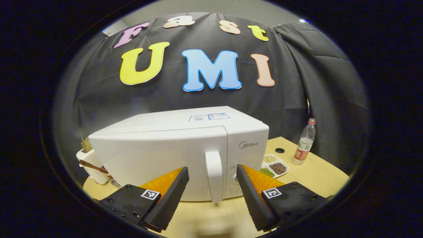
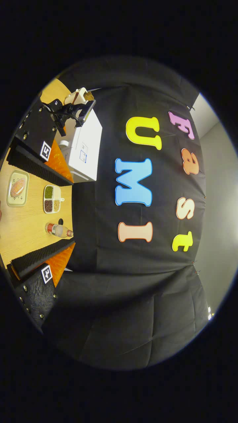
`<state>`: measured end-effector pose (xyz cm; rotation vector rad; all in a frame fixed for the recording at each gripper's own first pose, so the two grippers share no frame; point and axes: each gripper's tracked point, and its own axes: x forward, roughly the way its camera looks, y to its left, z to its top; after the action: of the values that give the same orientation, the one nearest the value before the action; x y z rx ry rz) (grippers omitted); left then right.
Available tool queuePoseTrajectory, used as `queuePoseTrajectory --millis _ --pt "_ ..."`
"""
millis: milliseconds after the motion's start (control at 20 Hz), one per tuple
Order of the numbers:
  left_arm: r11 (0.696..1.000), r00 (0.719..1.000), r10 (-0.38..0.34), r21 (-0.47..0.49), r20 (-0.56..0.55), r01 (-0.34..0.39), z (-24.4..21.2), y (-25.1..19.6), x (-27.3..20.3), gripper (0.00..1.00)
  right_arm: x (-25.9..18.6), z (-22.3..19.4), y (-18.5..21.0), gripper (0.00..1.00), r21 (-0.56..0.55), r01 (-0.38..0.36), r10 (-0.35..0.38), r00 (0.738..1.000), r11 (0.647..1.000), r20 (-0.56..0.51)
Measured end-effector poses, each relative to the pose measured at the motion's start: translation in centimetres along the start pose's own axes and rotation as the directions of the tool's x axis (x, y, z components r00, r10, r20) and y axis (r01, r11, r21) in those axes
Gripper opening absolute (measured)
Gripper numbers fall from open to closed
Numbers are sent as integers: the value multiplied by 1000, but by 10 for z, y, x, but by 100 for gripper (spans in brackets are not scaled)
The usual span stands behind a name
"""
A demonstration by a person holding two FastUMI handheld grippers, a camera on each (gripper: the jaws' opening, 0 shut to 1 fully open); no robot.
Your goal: Open the microwave oven with the left hand, put the food in, and close the microwave oven.
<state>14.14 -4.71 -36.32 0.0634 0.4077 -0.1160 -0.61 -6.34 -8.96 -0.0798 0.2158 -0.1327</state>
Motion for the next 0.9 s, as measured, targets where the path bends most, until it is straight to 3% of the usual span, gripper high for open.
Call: queuePoseTrajectory --millis 50,250,300,400,550,600,900 --pt "1000 1000 -1 -4 -4 1 -2 1 3 99 1 0 0 98 -2 3 -3 1000 1000 1" --pt "1000 999 7 -30 -37 -9 -9 6 15 81 3 -5 -1 98 -6 3 -3 1000 1000 -13" --pt "998 998 -30 -50 -47 28 -10 -2 20 59 4 -7 -2 98 -3 3 -3 1000 1000 -20" --pt "999 998 -37 -36 -50 36 -8 -4 20 34 6 -9 -1 98 7 -1 1 1000 1000 -29" --pt "996 996 -53 -77 -66 48 -8 -4 16 24 8 -8 2 98 10 -11 11 1000 1000 -28" --pt "996 996 -66 -71 -65 61 -7 -5 13 16 8 -10 3 98 10 -16 17 999 1000 -29" --pt "991 990 -112 -83 -87 104 -9 -7 11 12 9 -14 8 98 1 -32 32 999 999 -33"
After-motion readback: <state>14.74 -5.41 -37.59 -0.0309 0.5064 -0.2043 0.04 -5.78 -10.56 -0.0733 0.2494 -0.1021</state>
